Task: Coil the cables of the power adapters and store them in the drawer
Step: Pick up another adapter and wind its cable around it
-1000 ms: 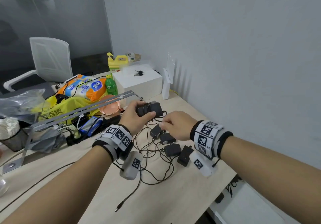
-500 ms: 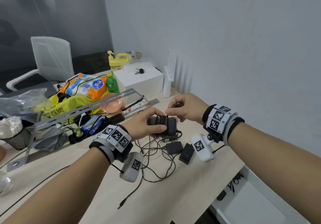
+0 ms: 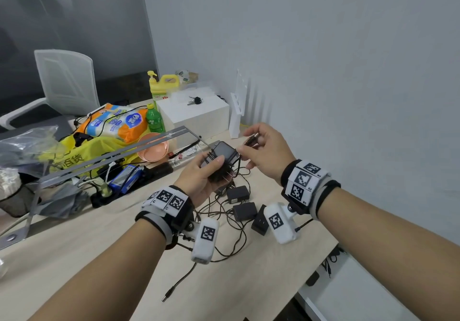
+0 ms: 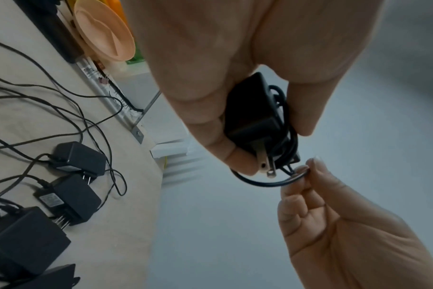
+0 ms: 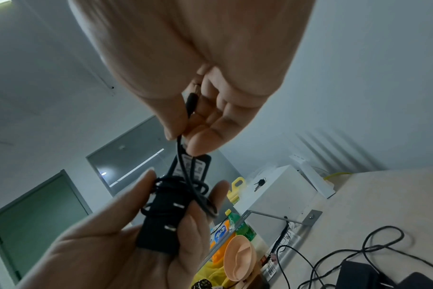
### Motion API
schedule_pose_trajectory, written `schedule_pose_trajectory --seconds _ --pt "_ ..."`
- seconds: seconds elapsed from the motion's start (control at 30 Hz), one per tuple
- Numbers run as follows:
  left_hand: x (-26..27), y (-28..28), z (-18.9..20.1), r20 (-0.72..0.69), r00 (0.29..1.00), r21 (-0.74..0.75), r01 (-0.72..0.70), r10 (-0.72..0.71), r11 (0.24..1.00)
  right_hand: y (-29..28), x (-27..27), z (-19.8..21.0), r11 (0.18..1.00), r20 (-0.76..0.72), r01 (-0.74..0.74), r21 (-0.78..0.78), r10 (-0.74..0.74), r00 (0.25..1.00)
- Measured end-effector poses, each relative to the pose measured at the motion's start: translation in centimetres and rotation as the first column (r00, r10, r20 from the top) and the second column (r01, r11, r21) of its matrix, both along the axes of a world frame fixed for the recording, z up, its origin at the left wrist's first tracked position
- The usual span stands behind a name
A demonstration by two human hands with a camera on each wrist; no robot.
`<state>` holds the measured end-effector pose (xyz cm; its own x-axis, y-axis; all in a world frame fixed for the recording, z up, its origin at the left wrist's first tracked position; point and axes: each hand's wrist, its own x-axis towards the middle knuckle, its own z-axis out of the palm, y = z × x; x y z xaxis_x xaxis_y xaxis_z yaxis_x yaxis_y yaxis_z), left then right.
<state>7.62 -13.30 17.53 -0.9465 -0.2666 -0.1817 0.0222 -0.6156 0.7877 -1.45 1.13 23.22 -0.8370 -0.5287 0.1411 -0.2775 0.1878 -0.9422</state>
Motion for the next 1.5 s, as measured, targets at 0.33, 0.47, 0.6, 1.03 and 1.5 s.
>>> schedule_pose_trajectory --seconds 0.33,0.47,0.6,1.03,1.5 --pt "-0.8 1.0 -0.9 -0.045 0.997 -0.240 -0.073 0.064 0.968 -0.5 1.0 0.0 0.998 0.064 -0.002 -0.065 0.006 0.998" --pt "-0.7 1.2 -0.7 -0.061 0.997 -0.228 -0.070 0.058 0.971 -0.6 1.1 -0.3 0.998 0.028 0.032 -0.054 -0.030 0.999" --pt "-0.7 1.0 -0.8 -0.053 0.997 -0.202 -0.064 0.055 0.977 -0.4 1.3 -0.4 0.999 -0.010 -0.029 -0.015 0.029 1.000" --pt "-1.0 0.9 -0.7 -0.046 0.993 -0.253 -0.119 0.111 0.960 0.4 1.0 -1.5 0.931 -0.533 0.081 0.355 0.130 0.836" --pt "-1.3 1.2 -1.0 -0.033 0.994 -0.836 -0.085 0.106 0.543 -0.2 1.5 -1.2 0.936 -0.497 -0.015 0.353 0.201 0.844"
